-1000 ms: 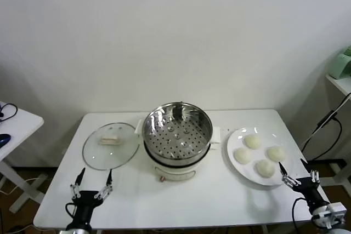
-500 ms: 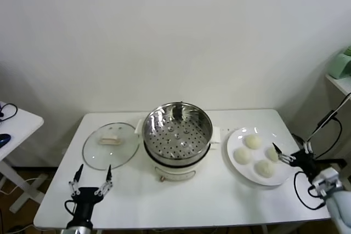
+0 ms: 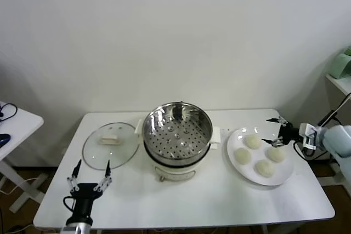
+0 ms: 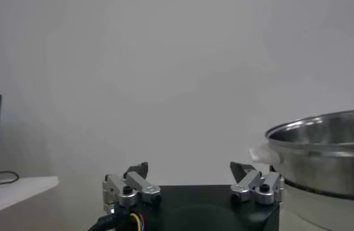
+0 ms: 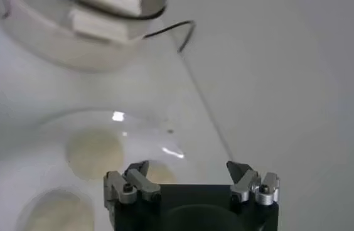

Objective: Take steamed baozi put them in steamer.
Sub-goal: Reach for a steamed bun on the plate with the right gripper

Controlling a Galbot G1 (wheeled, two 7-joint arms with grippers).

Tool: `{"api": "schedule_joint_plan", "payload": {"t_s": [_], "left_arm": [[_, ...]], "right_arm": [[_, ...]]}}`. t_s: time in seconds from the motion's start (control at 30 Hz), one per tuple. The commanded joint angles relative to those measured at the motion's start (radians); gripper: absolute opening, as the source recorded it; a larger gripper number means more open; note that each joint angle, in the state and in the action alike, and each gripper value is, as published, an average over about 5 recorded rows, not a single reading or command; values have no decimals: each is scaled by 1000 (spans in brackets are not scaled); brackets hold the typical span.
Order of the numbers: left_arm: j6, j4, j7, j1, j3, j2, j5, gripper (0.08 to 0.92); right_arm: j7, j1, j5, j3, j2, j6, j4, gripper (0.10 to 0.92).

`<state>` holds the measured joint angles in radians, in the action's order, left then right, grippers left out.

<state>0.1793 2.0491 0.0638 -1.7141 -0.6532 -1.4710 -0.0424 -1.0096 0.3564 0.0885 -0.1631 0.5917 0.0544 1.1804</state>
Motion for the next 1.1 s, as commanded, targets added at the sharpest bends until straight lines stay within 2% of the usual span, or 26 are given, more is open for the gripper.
{"api": "schedule_joint_plan", "payload": {"t_s": [0.03,0.27,0.43,1.1], "left_arm": [[-13,-4,11,21,1,4,-6,823],[-29,-13,9,43,-8,13,-5,823],[-33,-24,9,54,-13,16,-4,823],[-31,-48,9,61,-12,23,-2,823]], "right_arm": [[-218,-548,143,-608,71,57,-296,823],[-213,-542,178,-619,265,80,-475,823],[-198,-508,180,-610,343,60,-526,823],[-130,-408,227,-516,423,74,-612,823]]}}
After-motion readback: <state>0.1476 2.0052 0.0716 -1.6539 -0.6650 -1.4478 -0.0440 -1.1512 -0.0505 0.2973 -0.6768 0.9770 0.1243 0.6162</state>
